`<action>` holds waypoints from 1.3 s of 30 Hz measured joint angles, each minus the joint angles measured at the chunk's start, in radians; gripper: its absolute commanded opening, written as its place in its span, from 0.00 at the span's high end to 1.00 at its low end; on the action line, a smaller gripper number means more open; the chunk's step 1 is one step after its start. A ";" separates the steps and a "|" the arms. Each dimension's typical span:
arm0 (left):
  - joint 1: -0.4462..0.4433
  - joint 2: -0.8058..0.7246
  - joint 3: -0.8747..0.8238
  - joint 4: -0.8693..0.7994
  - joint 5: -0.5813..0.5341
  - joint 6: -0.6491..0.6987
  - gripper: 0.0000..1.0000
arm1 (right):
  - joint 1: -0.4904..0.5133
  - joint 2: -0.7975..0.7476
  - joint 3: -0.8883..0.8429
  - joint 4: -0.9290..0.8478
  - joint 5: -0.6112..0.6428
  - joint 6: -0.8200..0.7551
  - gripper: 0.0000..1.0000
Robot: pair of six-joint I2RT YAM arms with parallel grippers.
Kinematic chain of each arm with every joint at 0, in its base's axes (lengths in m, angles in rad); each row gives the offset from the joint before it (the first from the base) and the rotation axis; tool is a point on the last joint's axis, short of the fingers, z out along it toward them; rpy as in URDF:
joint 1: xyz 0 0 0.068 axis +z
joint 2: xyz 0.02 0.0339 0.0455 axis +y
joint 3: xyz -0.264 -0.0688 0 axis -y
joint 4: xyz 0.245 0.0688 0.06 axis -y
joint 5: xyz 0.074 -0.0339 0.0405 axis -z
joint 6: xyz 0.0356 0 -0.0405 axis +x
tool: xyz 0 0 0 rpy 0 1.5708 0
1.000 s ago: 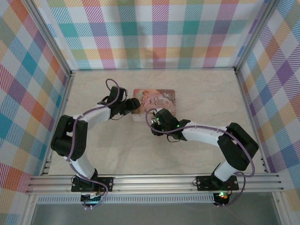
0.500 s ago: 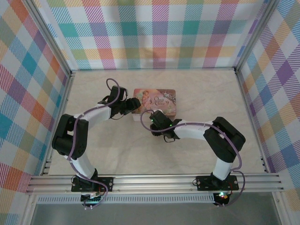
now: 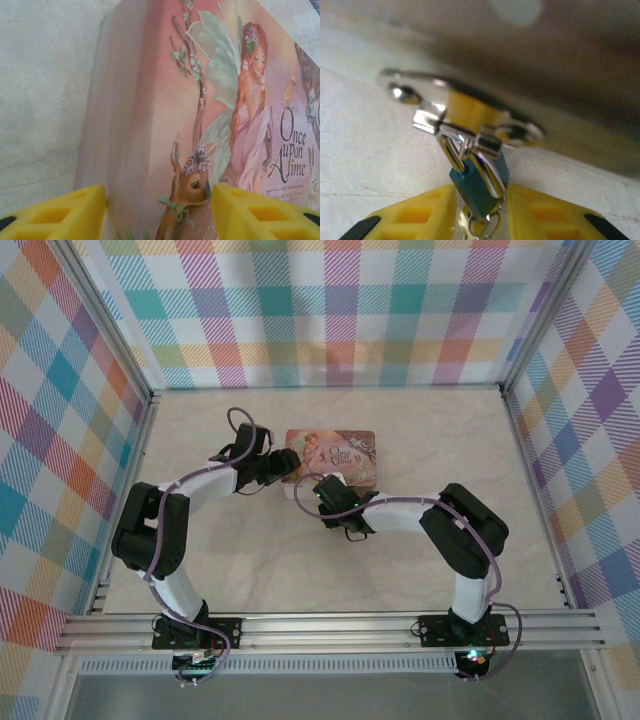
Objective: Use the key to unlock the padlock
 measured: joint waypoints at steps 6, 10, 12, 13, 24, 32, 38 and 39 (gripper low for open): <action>0.000 0.000 0.000 0.001 0.003 0.000 0.43 | 0.000 0.005 0.002 -0.004 0.015 0.004 0.85; 0.000 0.000 0.000 0.002 0.011 -0.003 0.43 | -0.001 0.004 0.002 -0.004 0.025 0.004 0.94; 0.000 0.000 0.000 0.003 0.011 -0.003 0.43 | -0.001 0.003 0.001 -0.004 0.025 0.002 0.96; 0.000 0.000 0.000 0.003 0.011 -0.003 0.43 | -0.001 0.001 -0.001 -0.004 0.025 -0.005 0.97; 0.000 0.013 0.006 0.006 0.015 -0.003 0.43 | -0.001 -0.067 -0.014 -0.069 -0.022 -0.172 1.00; 0.000 0.017 0.013 0.005 0.014 -0.003 0.43 | -0.001 -0.067 0.003 -0.135 -0.055 -0.356 1.00; 0.000 0.017 0.013 0.003 0.016 -0.003 0.43 | -0.001 -0.087 0.003 -0.145 -0.058 -0.488 1.00; 0.000 0.017 0.013 0.003 0.018 -0.003 0.43 | -0.001 -0.091 0.003 -0.146 -0.058 -0.506 1.00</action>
